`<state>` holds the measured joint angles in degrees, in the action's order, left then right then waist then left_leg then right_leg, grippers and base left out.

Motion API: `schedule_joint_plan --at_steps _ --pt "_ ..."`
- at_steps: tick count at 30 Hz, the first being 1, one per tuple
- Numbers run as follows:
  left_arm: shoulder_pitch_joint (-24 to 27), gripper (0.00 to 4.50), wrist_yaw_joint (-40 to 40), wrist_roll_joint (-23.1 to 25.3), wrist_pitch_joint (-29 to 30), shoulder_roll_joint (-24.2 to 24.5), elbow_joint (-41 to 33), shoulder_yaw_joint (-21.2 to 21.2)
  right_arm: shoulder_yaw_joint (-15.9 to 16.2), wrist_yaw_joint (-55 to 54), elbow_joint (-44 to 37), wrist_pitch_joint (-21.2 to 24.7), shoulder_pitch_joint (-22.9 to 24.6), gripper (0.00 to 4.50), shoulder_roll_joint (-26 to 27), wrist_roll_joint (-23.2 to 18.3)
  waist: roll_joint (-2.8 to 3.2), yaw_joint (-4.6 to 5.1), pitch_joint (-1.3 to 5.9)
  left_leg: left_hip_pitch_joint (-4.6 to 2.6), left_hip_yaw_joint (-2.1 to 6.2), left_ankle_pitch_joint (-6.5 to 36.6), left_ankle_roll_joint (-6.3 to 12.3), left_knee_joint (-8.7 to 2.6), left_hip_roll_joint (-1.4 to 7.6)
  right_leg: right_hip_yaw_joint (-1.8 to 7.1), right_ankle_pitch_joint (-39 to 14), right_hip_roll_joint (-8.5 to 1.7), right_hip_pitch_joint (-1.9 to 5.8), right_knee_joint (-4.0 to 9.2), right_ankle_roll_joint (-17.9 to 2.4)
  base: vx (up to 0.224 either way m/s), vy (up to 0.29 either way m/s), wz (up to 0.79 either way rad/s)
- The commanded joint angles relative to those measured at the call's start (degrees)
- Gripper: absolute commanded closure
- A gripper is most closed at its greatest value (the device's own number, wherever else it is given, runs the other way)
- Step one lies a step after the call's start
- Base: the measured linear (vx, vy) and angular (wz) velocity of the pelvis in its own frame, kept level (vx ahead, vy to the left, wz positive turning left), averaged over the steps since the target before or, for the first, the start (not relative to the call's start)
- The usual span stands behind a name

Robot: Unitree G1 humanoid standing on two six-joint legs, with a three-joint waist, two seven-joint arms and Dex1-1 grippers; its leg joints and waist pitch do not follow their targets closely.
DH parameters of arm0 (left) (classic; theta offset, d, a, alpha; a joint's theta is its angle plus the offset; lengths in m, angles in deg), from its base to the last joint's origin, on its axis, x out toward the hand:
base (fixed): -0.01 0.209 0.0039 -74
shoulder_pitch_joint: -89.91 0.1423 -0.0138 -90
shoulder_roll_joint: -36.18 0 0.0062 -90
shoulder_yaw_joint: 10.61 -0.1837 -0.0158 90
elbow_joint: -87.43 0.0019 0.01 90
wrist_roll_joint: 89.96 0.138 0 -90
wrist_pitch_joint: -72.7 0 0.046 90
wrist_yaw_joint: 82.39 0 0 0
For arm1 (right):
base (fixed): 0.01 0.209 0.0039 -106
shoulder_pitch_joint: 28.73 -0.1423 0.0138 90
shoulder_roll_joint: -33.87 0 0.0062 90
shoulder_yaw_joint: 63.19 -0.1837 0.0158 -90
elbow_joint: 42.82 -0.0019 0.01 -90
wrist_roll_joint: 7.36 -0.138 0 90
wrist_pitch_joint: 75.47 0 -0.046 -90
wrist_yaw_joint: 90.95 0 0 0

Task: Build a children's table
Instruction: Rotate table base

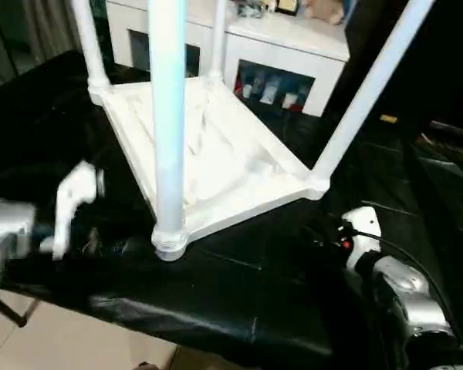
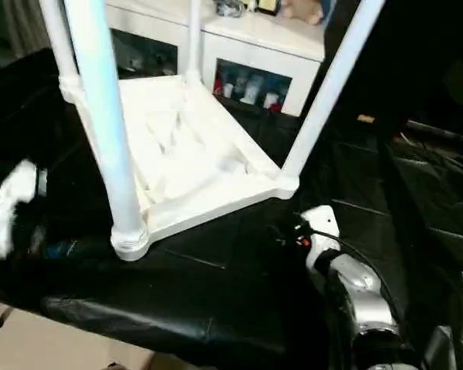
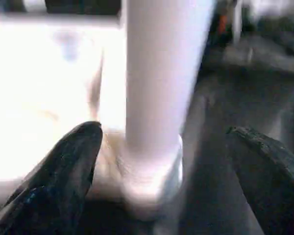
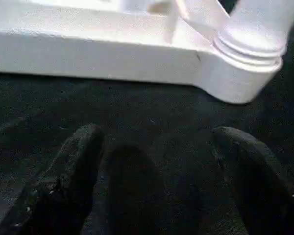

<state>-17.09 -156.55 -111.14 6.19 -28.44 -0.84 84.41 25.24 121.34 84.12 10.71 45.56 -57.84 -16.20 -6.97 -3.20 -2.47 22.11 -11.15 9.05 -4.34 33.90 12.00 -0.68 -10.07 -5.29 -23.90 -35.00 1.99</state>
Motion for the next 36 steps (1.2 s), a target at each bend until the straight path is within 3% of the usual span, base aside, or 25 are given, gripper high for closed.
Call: schedule_joint_plan --at_steps 1,5,12,15,18,22,24,25,27,28,33,34,36 --pt "-1.5 0.01 0.4 -2.0 0.0 -1.7 -0.9 -0.8 -0.1 -1.7 0.8 1.1 -0.8 0.70 -0.5 1.3 1.31 0.00 3.10 -1.44 0.17 20.2 -2.74 -4.63 0.60 0.79 -12.8 -0.93 1.45 3.54 -10.6 0.000 0.000 0.00" --pt "-3.8 0.01 2.8 -1.3 -2.1 -7.4 0.8 -4.7 0.4 -2.9 0.7 1.2 -1.5 0.70 0.3 2.1 1.15 -0.05 3.29 -1.24 0.00 17.2 -1.60 -4.35 0.57 0.77 -9.6 -0.87 1.85 3.28 -10.8 0.000 0.000 0.00" --pt "-5.6 0.01 3.4 -2.1 -1.7 -13.4 0.7 -8.6 1.2 -3.8 1.1 0.9 -2.8 0.70 2.5 2.3 1.06 0.02 3.26 -1.34 0.09 18.5 -1.73 -4.40 0.72 0.74 -12.0 -0.99 1.78 3.51 -10.3 0.000 0.000 0.00" --pt "-7.9 0.01 4.5 -1.4 -2.0 -19.1 1.5 -13.0 2.0 -5.0 2.5 0.3 -4.5 0.70 4.5 3.4 1.07 -0.17 3.34 -1.58 -0.01 18.1 -1.66 -4.24 0.79 0.76 -11.5 -1.02 1.59 3.51 -10.4 0.000 0.000 0.00" --pt "-10.4 0.01 5.8 -0.5 -3.1 -23.9 3.5 -16.3 2.4 -5.4 3.0 0.2 -5.3 0.70 5.5 3.6 0.88 -0.48 3.52 -1.42 -0.11 16.1 -1.26 -4.12 0.74 0.80 -9.0 -1.05 1.88 3.33 -10.6 0.000 0.000 0.00" --pt "-13.5 0.01 7.7 2.3 -5.5 -29.7 7.3 -19.7 2.3 -5.8 3.1 0.1 -5.8 0.70 5.8 3.8 0.74 -0.78 3.63 -1.00 -0.09 13.6 -0.27 -3.93 0.57 0.74 -5.5 -1.10 2.55 3.15 -10.5 0.000 0.000 0.00" --pt "-14.5 0.01 8.2 3.2 -5.9 -31.5 8.7 -20.9 2.1 -6.0 3.0 0.0 -5.8 0.70 5.8 3.9 0.48 -0.70 3.57 -0.93 -0.08 13.7 -0.02 -3.88 0.54 0.74 -6.5 -1.16 2.60 3.35 -10.2 0.000 0.000 0.00" --pt "-16.5 0.01 10.2 5.5 -7.9 -36.1 13.0 -23.4 1.1 -6.7 2.8 -0.2 -5.3 0.70 4.9 3.6 0.92 -0.42 3.54 -0.92 -0.01 14.7 -0.08 -3.98 0.54 0.74 -8.0 -1.10 2.52 3.73 -9.9 0.000 0.000 0.00" --pt "-17.2 0.01 11.0 6.2 -8.7 -37.4 14.4 -24.2 0.7 -6.9 2.8 -0.3 -5.2 0.70 4.6 3.6 0.68 -0.48 3.53 -1.12 -0.09 15.3 0.08 -3.82 0.54 0.72 -7.8 -0.97 2.45 3.89 -10.0 0.000 0.000 0.00" --pt "-17.7 0.01 12.0 7.2 -9.7 -38.6 15.6 -25.0 0.4 -7.1 2.8 -0.3 -5.0 0.70 4.3 3.5 0.89 -0.50 3.57 -0.97 0.02 15.4 0.10 -3.84 0.52 0.71 -7.9 -1.05 2.61 3.75 -9.9 0.000 0.000 0.00" --pt "-19.8 0.01 16.1 10.8 -13.6 -44.4 22.1 -28.3 -1.5 -7.6 1.5 0.0 -3.0 0.70 2.3 2.5 0.71 -0.44 3.78 -0.76 0.09 14.3 1.70 -3.57 0.58 0.59 -5.2 -1.15 2.95 3.66 -11.0 0.000 0.000 0.00" --pt "-19.9 0.01 17.0 11.8 -15.3 -45.9 23.4 -29.1 -1.9 -7.6 1.3 0.0 -2.5 0.70 1.8 2.5 0.96 -0.50 3.72 -0.81 0.06 14.5 1.84 -3.61 0.56 0.60 -5.3 -1.08 2.89 3.80 -11.1 0.000 0.000 0.00" --pt "-20.4 0.01 19.0 13.7 -17.5 -48.7 26.4 -29.8 -2.7 -7.8 1.3 -0.1 -1.7 0.70 0.7 2.5 0.65 -0.59 3.64 -0.94 -0.03 15.6 2.18 -3.51 0.60 0.58 -6.5 -1.06 2.82 4.17 -11.0 0.000 0.000 0.00"
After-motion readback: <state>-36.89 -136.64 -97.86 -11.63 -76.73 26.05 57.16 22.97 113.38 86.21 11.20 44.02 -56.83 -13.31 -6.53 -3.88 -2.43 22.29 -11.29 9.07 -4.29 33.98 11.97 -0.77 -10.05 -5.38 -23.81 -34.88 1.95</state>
